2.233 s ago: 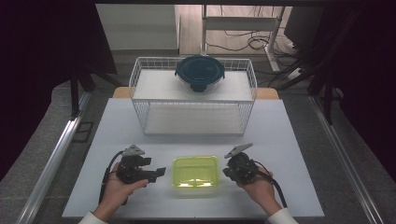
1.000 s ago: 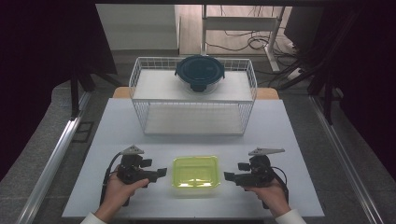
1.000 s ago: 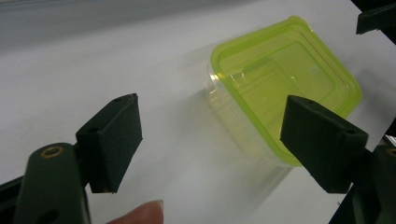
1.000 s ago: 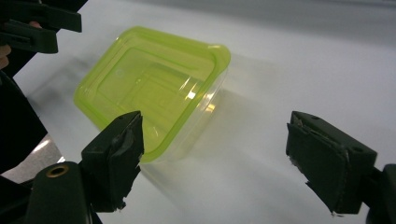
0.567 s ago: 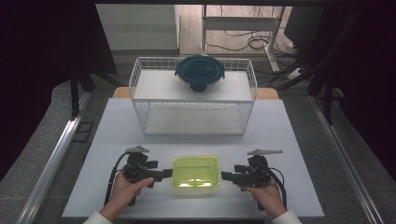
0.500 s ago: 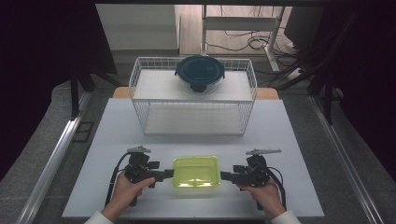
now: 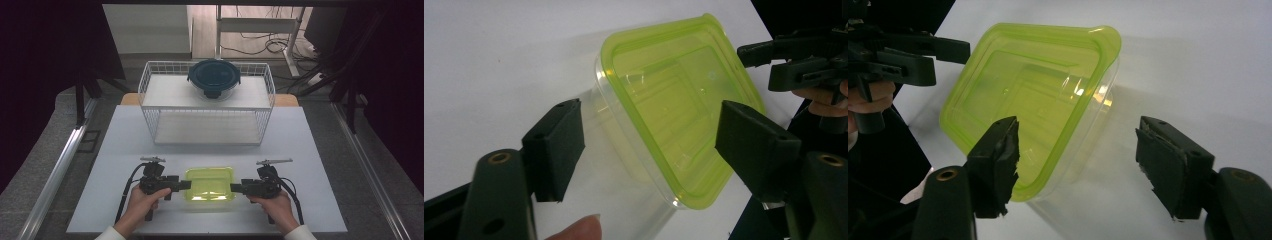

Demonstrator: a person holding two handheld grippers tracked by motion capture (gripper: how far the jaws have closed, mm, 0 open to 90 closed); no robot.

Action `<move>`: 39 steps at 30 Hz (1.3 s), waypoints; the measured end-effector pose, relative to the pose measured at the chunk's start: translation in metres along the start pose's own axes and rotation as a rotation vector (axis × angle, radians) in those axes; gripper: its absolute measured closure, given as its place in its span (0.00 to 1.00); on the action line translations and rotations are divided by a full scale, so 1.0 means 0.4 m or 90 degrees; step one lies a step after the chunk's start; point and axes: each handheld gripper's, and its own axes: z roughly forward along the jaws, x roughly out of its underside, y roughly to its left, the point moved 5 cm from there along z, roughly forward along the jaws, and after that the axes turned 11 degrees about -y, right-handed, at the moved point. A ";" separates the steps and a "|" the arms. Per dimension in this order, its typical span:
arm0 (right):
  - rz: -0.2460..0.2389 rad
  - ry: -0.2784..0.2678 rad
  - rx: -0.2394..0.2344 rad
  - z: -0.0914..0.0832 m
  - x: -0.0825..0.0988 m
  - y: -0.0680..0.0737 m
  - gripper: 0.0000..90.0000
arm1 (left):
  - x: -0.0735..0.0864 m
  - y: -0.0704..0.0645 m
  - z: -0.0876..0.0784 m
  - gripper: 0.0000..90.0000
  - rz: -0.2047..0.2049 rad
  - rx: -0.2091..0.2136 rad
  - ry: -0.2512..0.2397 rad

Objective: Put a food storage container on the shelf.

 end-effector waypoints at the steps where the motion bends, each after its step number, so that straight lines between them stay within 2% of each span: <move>1: 0.000 0.001 -0.001 0.004 0.000 0.000 0.40 | 0.001 0.002 0.002 0.33 0.000 -0.001 0.002; 3: 0.002 0.001 0.001 0.011 0.000 0.000 0.42 | 0.002 0.006 0.007 0.35 -0.011 -0.001 0.002; 5: 0.007 0.000 0.003 0.019 -0.003 -0.002 0.43 | 0.005 0.013 0.012 0.38 -0.047 0.017 0.005; 7: 0.015 -0.002 0.003 0.027 -0.007 -0.004 0.45 | 0.009 0.021 0.019 0.42 -0.069 0.020 0.012; 10: 0.021 -0.001 -0.006 0.038 -0.010 -0.002 0.50 | 0.009 0.025 0.026 0.48 -0.078 0.023 0.014; 14: 0.024 -0.002 0.000 0.046 -0.007 -0.004 0.54 | 0.011 0.023 0.035 0.55 -0.091 0.040 0.022; 17: 0.031 -0.002 -0.006 0.045 -0.004 -0.003 0.61 | 0.014 0.018 0.037 0.62 -0.093 0.048 0.027; 19: 0.034 0.005 -0.013 0.045 -0.001 0.002 0.67 | 0.013 0.017 0.035 0.68 -0.090 0.044 0.025; 21: 0.044 0.005 -0.011 0.043 0.002 0.003 0.73 | 0.011 0.017 0.031 0.74 -0.100 0.044 0.020; 24: 0.041 -0.003 -0.001 0.034 0.003 0.008 0.79 | 0.007 0.014 0.023 0.83 -0.093 0.034 0.005; 26: 0.037 -0.010 0.003 0.027 0.001 0.015 0.82 | 0.006 0.010 0.018 0.85 -0.090 0.038 0.001; 32: 0.020 -0.037 0.011 0.006 -0.007 0.023 0.87 | 0.000 -0.008 0.006 0.88 -0.061 0.057 -0.015; 39: -0.007 -0.049 0.011 -0.007 -0.012 0.035 0.87 | -0.010 -0.030 -0.008 0.88 -0.014 0.046 -0.034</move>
